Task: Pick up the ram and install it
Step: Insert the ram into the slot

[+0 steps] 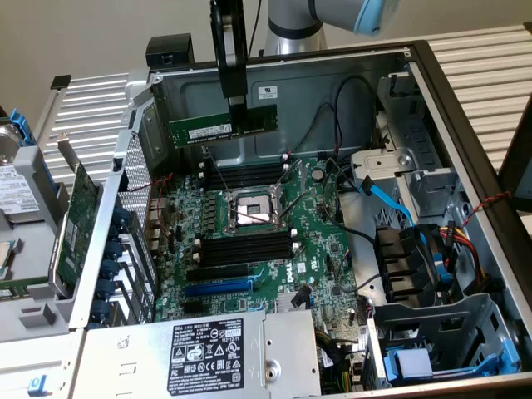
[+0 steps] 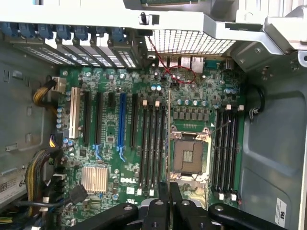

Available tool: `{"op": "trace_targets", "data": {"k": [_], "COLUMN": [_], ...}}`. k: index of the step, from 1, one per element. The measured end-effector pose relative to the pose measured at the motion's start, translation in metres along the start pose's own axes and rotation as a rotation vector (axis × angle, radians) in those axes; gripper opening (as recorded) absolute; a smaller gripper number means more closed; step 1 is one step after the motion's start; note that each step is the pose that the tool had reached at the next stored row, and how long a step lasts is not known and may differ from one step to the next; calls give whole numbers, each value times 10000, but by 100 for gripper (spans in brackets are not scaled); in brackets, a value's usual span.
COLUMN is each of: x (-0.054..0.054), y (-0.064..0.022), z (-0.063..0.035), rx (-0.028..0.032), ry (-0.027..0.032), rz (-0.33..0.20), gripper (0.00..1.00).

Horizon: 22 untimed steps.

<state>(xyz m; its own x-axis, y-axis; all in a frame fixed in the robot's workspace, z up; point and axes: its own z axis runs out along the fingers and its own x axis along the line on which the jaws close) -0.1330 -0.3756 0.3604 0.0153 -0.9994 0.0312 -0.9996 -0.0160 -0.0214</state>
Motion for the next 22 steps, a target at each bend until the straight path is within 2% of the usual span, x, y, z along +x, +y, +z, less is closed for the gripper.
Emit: {"op": "trace_targets", "data": {"k": [8, 17, 20, 22], "x": [-5, -1, 1, 4], "y": [-1, -30, -52, -53], "z": [76, 86, 87, 89], "rx": [-4, -106, -112, -145], "ry": [0, -10, -69, -91], "rz": [1, -23, -41, -49], "gripper": [13, 13, 13, 13]}}
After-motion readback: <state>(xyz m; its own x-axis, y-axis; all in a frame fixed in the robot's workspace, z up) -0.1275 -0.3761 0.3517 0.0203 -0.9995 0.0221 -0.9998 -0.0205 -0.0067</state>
